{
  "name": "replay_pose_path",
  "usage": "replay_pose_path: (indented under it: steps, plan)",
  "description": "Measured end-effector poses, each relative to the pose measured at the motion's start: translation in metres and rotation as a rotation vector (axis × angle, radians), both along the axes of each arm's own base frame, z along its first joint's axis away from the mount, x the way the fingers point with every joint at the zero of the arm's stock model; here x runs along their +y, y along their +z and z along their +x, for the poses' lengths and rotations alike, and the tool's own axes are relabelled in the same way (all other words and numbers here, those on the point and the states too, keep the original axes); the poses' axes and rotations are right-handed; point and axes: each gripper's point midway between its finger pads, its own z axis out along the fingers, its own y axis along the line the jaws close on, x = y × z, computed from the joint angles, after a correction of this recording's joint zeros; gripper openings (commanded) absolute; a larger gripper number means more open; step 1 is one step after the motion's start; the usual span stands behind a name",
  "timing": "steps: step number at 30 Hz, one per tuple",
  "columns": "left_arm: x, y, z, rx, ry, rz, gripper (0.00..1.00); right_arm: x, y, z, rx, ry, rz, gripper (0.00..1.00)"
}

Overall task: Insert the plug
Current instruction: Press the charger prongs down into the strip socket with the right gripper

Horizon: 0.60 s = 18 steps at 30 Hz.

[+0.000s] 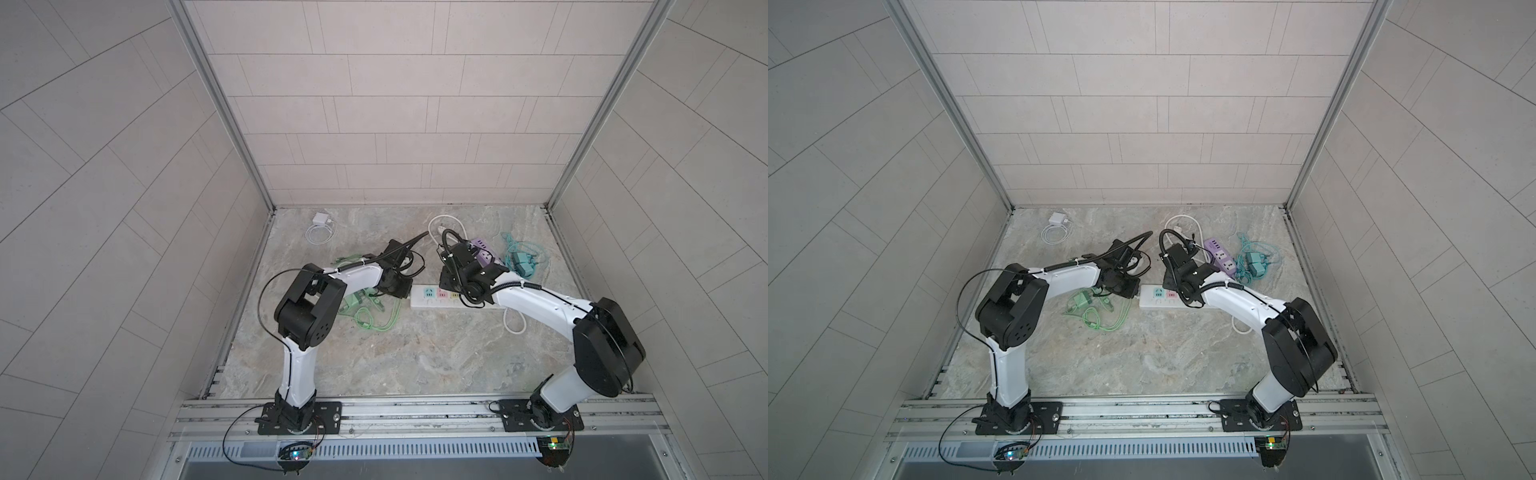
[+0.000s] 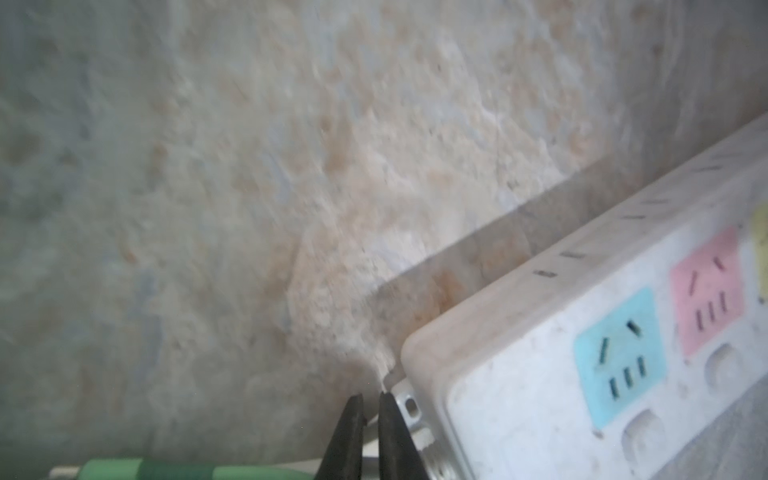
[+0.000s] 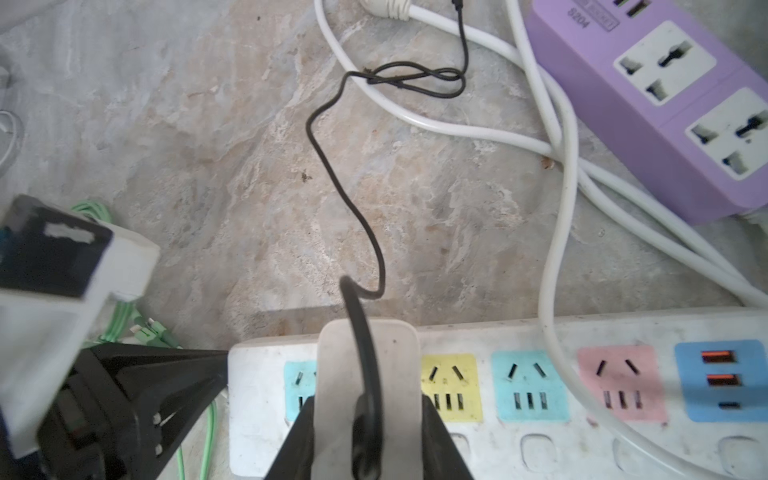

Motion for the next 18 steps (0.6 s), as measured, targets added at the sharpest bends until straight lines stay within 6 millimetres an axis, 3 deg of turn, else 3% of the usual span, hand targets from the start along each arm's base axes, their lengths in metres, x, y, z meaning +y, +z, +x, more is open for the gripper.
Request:
replay_pose_path:
  steps: [4, 8, 12, 18]
  plan:
    - [0.001, 0.000, -0.017, 0.013, 0.000, -0.002, 0.23, 0.013, 0.008, -0.008, -0.017, 0.036, 0.009, 0.24]
    - [0.002, 0.003, -0.018, 0.008, 0.022, -0.019, 0.35, 0.026, 0.005, -0.021, -0.012, 0.076, -0.013, 0.24]
    - [0.004, 0.005, -0.019, 0.004, 0.050, -0.030, 0.37, 0.036, 0.001, -0.031, -0.006, 0.109, -0.023, 0.23]
    - [0.022, 0.013, -0.019, -0.004, 0.119, -0.032, 0.43, 0.033, -0.011, -0.041, 0.015, 0.119, -0.054, 0.23]
